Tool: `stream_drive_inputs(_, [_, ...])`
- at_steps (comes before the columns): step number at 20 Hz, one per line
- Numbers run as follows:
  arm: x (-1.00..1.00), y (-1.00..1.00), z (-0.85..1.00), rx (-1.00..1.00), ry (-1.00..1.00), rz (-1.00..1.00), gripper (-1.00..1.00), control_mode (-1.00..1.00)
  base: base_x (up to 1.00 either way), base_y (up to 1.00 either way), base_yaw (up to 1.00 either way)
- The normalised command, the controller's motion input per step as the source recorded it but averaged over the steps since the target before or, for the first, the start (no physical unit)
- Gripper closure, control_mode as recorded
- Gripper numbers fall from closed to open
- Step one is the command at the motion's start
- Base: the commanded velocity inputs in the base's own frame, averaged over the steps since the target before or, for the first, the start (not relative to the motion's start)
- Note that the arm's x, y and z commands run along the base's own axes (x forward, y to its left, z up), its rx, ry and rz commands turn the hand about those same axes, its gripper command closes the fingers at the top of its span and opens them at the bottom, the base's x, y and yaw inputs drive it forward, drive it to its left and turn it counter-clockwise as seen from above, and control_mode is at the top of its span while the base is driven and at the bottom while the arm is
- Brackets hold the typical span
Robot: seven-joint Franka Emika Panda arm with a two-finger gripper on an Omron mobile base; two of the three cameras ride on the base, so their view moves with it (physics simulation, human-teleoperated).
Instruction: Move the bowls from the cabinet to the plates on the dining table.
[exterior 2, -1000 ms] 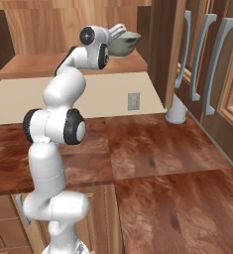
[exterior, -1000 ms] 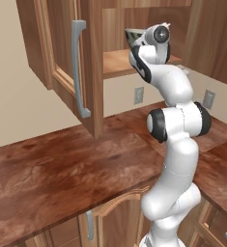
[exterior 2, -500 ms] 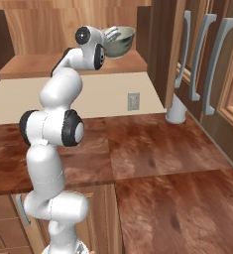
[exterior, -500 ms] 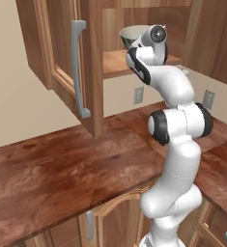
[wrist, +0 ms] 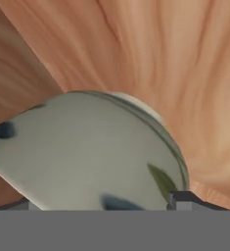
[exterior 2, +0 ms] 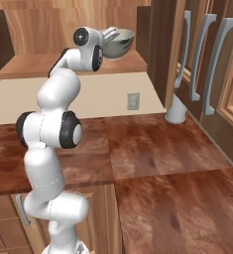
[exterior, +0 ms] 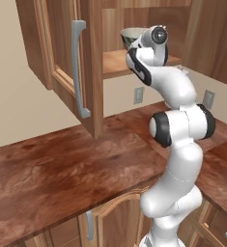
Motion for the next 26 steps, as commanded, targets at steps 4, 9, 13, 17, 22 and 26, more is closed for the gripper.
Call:
stream_drive_inputs(4, [-0.96,-0.5,0.11,-0.11,-0.02,0.15,1.0,-1.0,0.0,0.0,0.0])
stream_drive_inputs(9, [-1.0,-0.58,0.02,-0.13,-0.06,0.17,1.0,-1.0,0.0,0.0,0.0])
stream_drive_inputs(13, [-1.0,-0.57,0.0,-0.15,-0.07,0.19,1.0,-1.0,0.0,0.0,0.0])
stream_drive_inputs(17, [-1.0,-0.56,0.0,-0.17,-0.08,0.19,1.0,-1.0,0.0,0.0,0.0])
stream_drive_inputs(22, [-1.0,-0.51,0.0,-0.19,-0.07,0.2,1.0,-1.0,0.0,0.0,0.0])
stream_drive_inputs(26, [-0.97,-0.51,0.0,-0.19,-0.05,0.19,1.0,-1.0,0.0,0.0,0.0])
